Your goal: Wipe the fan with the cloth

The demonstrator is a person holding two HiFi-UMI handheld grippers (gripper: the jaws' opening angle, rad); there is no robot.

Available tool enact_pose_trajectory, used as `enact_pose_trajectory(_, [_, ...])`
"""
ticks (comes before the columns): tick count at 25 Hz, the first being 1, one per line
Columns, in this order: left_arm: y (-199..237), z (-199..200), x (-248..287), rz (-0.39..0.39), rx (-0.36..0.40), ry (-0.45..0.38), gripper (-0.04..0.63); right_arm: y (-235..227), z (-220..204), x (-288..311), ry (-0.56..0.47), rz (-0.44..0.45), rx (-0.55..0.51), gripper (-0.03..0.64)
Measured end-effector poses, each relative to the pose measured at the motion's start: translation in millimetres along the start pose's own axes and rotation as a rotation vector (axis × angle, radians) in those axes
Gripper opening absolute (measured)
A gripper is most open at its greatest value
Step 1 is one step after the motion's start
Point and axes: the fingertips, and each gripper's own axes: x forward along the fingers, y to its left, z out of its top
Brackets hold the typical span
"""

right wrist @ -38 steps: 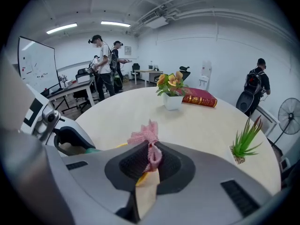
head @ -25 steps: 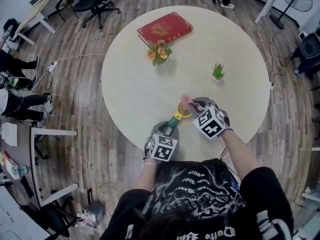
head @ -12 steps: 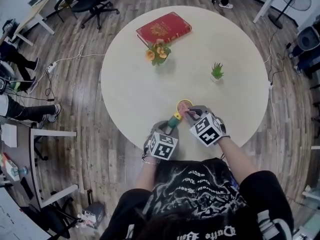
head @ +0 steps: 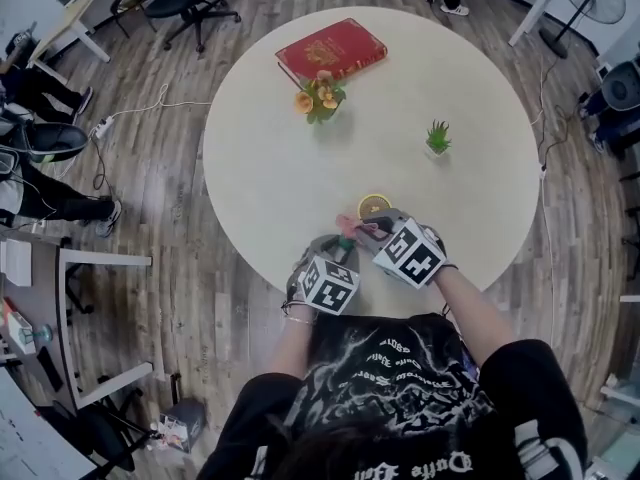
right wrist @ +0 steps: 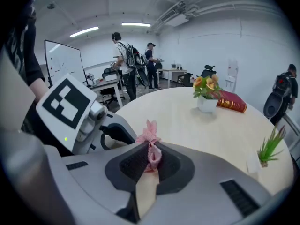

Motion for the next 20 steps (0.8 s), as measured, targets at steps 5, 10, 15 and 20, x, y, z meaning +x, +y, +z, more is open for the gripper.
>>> enact_pose_trajectory(5, [-1.8,1.1,1.2,-0.009,0.135,0.029,0.170,-16.0,24.9,17.1,0.148,0.123,0.013,0.039])
enact_pose_trajectory(10, [-5.9,2.7,0.2,-0.021,0.179,0.038,0.170,-14.6,19.6,45.6,0.412,0.222,0.066,0.039])
enact_pose_trajectory(15, [-4.9,3.4,2.6,-0.014,0.216,0.061,0.169,-3.7,-0.5,66.7,0.607,0.250,0.074,0.038])
enact_pose_trajectory(20, [-5.6,1.9,3.1,-0.008,0.184,0.087,0.169,0.8,-7.8,70.7,0.663,0.252,-0.004,0.038])
